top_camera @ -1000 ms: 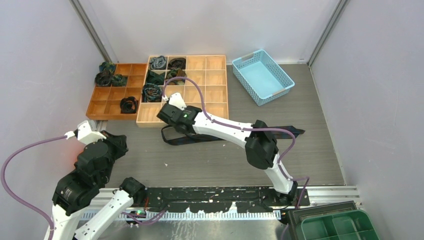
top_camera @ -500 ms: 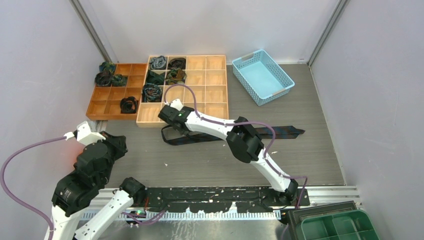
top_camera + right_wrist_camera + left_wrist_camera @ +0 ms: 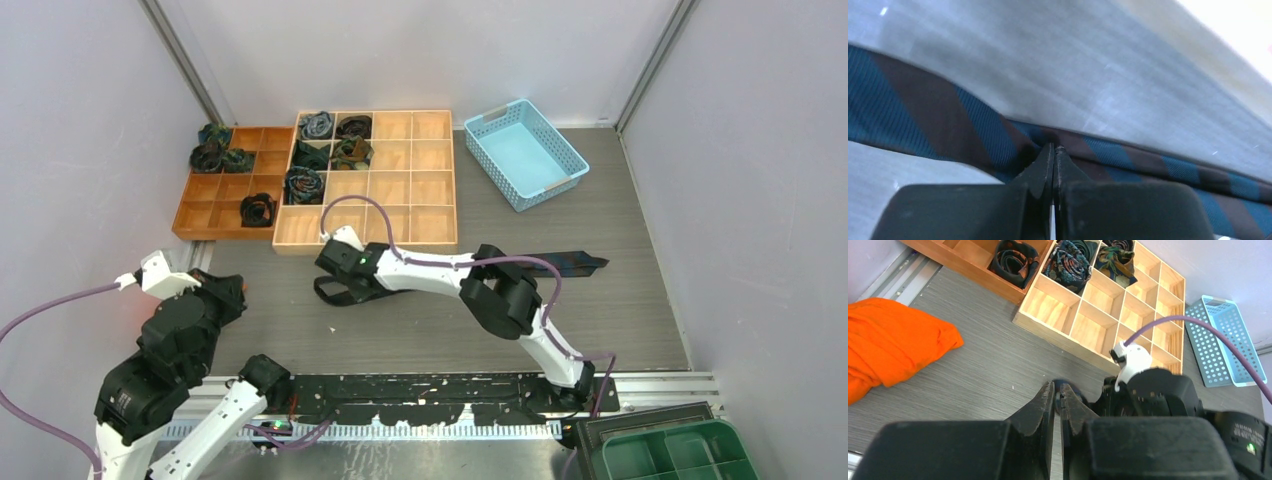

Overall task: Roll the ties
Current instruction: Flatten out the tie at the center of the board.

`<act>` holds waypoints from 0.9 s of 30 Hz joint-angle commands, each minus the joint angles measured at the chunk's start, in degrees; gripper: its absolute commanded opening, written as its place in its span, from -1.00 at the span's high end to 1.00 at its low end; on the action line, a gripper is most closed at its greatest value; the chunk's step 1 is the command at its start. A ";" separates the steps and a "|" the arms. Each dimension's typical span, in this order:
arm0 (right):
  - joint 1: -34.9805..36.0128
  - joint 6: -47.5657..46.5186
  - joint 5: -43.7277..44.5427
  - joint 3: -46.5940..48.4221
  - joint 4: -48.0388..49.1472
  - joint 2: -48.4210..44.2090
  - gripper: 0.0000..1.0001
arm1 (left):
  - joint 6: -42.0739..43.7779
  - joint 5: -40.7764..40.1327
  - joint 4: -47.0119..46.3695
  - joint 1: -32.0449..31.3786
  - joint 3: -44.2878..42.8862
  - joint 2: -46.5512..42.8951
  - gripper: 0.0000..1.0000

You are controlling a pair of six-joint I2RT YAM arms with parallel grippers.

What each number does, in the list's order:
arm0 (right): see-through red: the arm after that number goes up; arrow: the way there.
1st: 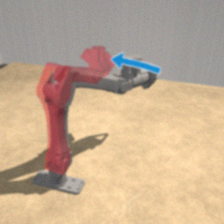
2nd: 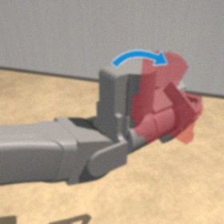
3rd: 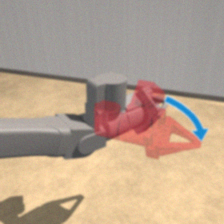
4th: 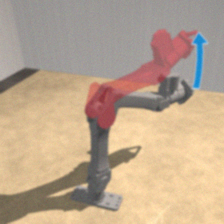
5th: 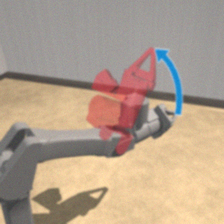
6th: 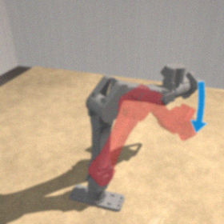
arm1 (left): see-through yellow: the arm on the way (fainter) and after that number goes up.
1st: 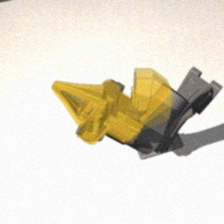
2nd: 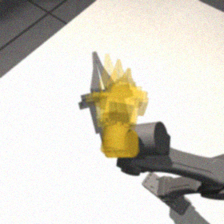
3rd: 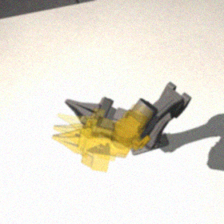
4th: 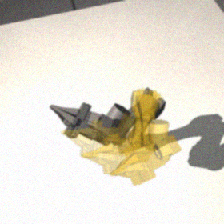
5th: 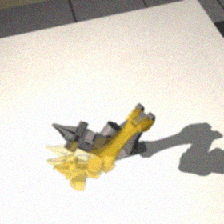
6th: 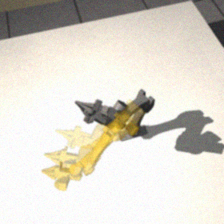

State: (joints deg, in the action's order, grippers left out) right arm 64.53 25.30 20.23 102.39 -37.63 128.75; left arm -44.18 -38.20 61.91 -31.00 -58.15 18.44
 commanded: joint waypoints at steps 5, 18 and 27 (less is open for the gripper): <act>4.81 4.03 -0.19 -10.85 8.81 -8.40 0.98 | 1.21 -2.37 0.79 0.24 -0.16 -1.27 0.79; 1.37 8.58 24.18 -13.59 -6.86 -25.36 0.98 | 3.24 2.93 -19.03 0.24 5.51 10.83 0.77; -19.63 21.34 11.06 -35.84 -11.65 -37.01 0.98 | 4.43 7.73 -26.93 0.24 5.97 18.28 0.78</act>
State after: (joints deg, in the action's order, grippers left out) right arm 52.38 39.51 35.09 73.32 -44.25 93.06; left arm -41.17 -33.23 42.26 -31.00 -51.92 35.33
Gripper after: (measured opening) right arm 0.038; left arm 0.112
